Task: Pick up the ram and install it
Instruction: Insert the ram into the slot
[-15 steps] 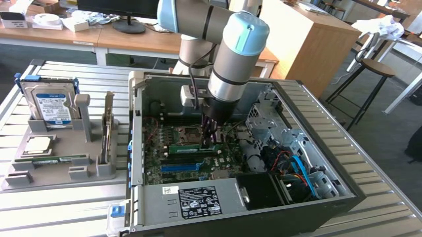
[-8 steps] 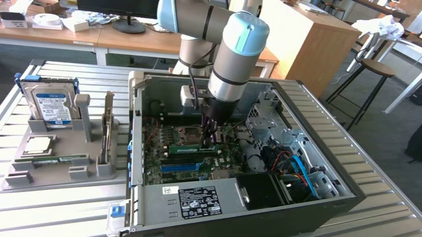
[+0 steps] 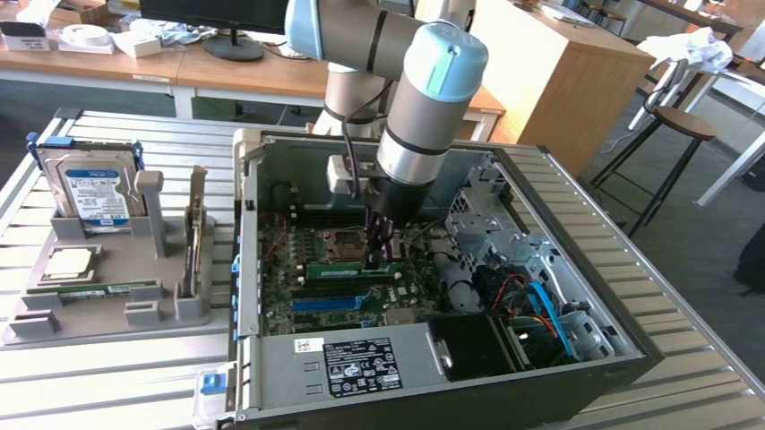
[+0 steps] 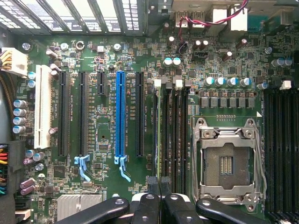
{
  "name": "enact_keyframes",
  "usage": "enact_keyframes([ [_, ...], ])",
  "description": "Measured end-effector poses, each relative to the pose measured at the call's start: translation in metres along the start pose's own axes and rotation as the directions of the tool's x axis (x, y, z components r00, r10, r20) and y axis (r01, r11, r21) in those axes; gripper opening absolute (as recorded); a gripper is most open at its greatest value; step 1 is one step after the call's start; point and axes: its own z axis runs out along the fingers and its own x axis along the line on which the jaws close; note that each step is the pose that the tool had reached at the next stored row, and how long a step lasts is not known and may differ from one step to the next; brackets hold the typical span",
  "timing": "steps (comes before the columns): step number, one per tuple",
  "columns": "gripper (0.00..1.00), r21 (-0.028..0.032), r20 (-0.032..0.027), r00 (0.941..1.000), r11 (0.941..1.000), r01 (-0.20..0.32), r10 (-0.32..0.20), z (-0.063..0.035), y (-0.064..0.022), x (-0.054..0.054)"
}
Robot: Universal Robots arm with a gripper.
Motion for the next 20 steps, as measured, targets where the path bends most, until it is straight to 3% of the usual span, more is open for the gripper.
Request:
enact_keyframes([
  [20, 0.11, -0.0001, -0.0001, 1.0000, 1.0000, 0.003, -0.003, 0.0011, 0.0000, 0.0000],
])
